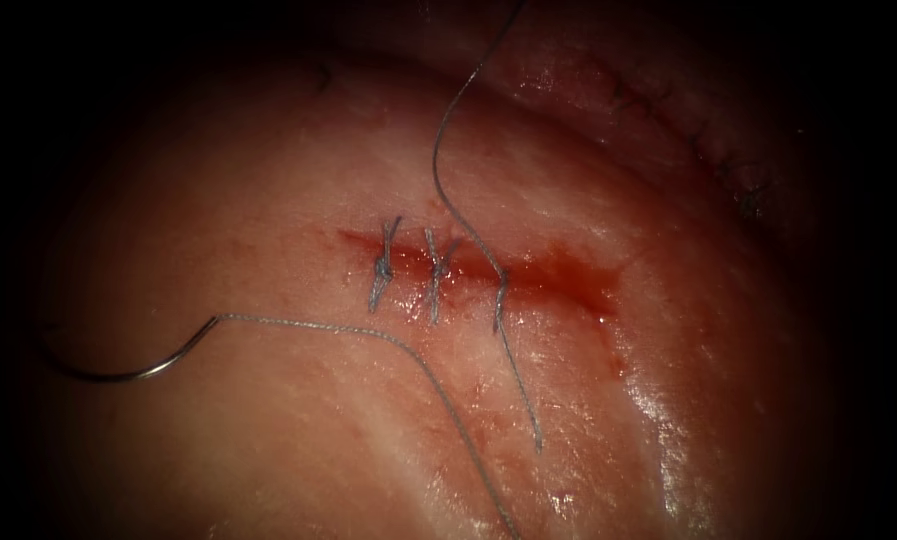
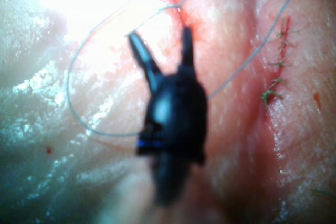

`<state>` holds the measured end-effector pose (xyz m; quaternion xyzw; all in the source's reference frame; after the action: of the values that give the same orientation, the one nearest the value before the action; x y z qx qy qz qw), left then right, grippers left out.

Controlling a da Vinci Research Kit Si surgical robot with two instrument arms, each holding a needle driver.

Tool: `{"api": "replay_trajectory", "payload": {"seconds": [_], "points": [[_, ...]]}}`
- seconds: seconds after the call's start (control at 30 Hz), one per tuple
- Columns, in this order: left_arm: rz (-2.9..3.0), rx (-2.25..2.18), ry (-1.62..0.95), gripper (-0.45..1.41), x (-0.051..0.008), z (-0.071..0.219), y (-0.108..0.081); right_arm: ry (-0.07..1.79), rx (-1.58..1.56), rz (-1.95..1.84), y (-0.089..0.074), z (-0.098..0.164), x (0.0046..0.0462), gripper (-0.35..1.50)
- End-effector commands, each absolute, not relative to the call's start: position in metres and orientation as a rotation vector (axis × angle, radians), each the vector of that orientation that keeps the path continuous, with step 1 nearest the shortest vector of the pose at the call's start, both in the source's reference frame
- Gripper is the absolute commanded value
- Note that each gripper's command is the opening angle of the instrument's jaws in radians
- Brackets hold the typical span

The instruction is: Wound Closure

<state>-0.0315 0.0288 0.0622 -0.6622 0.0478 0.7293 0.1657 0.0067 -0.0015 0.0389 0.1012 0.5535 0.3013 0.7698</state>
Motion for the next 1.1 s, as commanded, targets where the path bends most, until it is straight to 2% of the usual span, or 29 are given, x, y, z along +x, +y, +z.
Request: {"api": "replay_trajectory", "payload": {"seconds": [0.03,0.1,0.23,0.27,0.3,0.57,1.1], "points": [[2.077,-1.888,0.135,-0.45,-0.0319,0.063,0.029,1.162,0.251,0.596,-0.003,0.040,0.0097,1.48],[2.075,-1.894,0.130,-0.45,-0.0317,0.063,0.029,1.125,0.363,0.472,-0.005,0.041,0.0121,1.48],[2.075,-1.893,0.132,-0.45,-0.0319,0.063,0.029,1.138,0.362,0.478,-0.005,0.040,0.0134,1.45],[2.076,-1.891,0.136,-0.45,-0.0322,0.063,0.029,1.192,0.318,0.536,-0.003,0.040,0.0145,1.28],[2.075,-1.887,0.129,-0.45,-0.0324,0.063,0.028,1.203,0.275,0.577,-0.002,0.040,0.0150,1.26],[2.065,-1.877,0.102,-0.45,-0.0334,0.061,0.026,1.222,0.161,0.660,0.002,0.047,0.0207,1.23],[2.034,-1.816,-0.039,-0.45,-0.0350,0.053,0.021,1.301,0.108,0.675,0.008,0.056,0.0268,1.05]]}}
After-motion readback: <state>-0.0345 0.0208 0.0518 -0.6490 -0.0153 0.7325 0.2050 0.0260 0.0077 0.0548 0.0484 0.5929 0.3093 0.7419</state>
